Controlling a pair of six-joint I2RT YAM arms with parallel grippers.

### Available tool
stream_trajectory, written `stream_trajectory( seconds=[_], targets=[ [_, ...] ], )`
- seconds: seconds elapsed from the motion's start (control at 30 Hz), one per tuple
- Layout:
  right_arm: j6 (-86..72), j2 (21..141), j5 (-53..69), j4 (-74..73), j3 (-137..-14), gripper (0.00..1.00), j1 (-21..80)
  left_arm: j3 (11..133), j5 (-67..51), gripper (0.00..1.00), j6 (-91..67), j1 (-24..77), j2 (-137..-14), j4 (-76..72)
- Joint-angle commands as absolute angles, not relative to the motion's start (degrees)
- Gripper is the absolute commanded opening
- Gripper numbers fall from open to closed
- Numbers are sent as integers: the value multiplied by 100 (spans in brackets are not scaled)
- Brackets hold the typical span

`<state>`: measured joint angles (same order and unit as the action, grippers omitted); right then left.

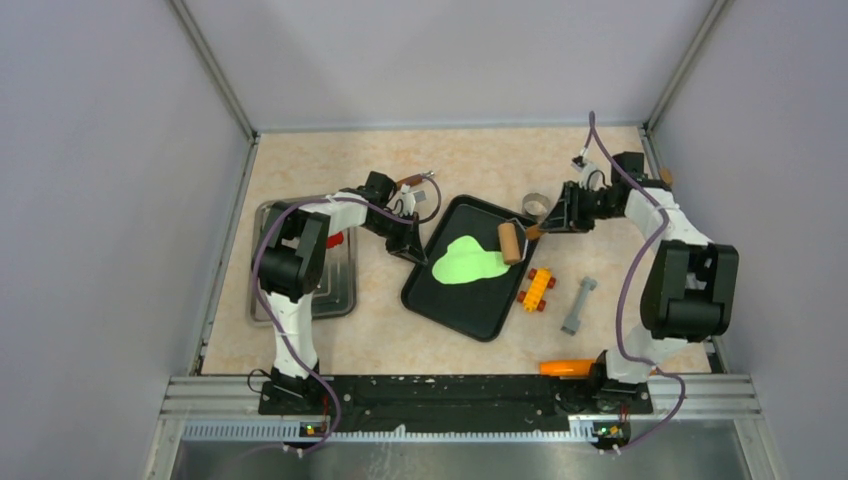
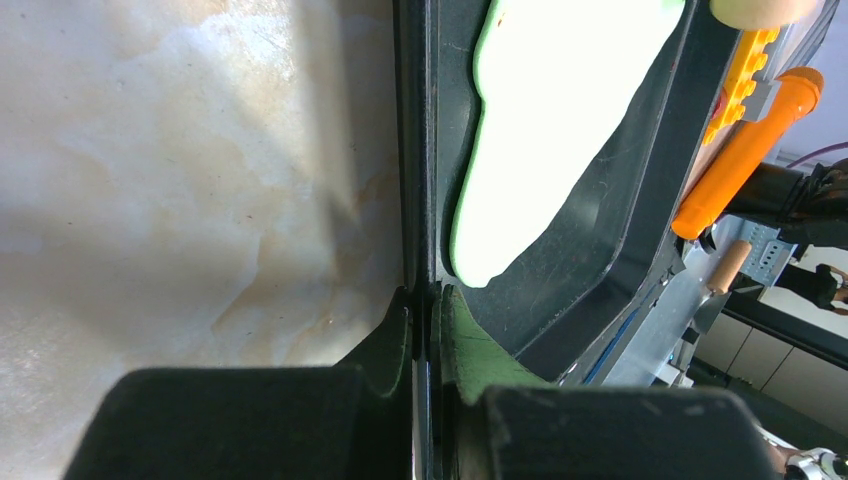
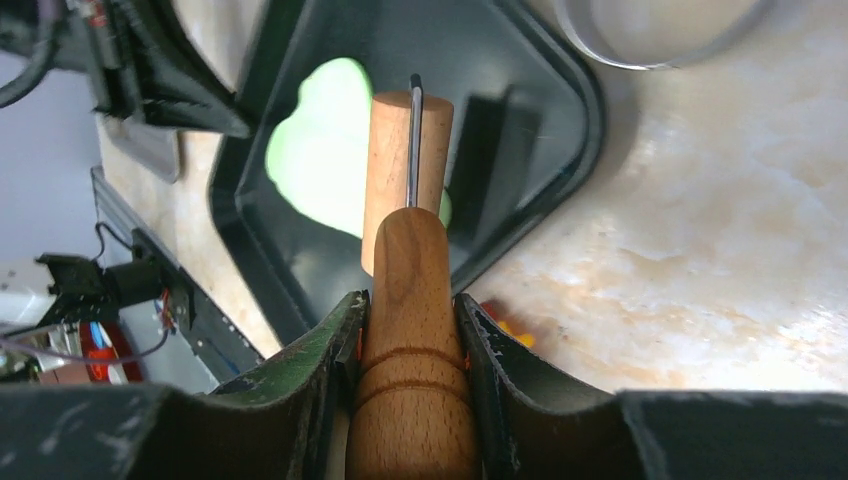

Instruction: Roll out the dumpling wrappers from the dough

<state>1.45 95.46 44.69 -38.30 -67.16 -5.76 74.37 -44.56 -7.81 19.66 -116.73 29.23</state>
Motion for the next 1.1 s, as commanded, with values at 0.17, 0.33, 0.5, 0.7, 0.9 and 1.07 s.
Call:
stream_trajectory(
  seconds=[0.17,0.33,0.5,0.7,0.9,1.07],
  targets=[
    [134,8471,5673,-3639,-6065,0,-195,7497,-4329,0,-635,2004,-11644,3009],
    [44,8621,5475,-3215,-5762,0,-40,7509,-4325,0,-641,2009,-11649,3006],
    [199,9086,5059,-2917,-5735,0,206,7502,-4330,0,-626,2012,-11630,3006],
    [691,9595,4537,-3024,-5715,0,643,7500,-4319,0,-623,2013,-11604,2988],
    [319,10010,4441,-2882,-5848,0,1117,7511,-4305,0,-593,2012,-11551,2988],
    [38,10265,4410,-2759,-6213,0,1302,7477,-4280,0,-569,2004,-11514,2998]
  ],
)
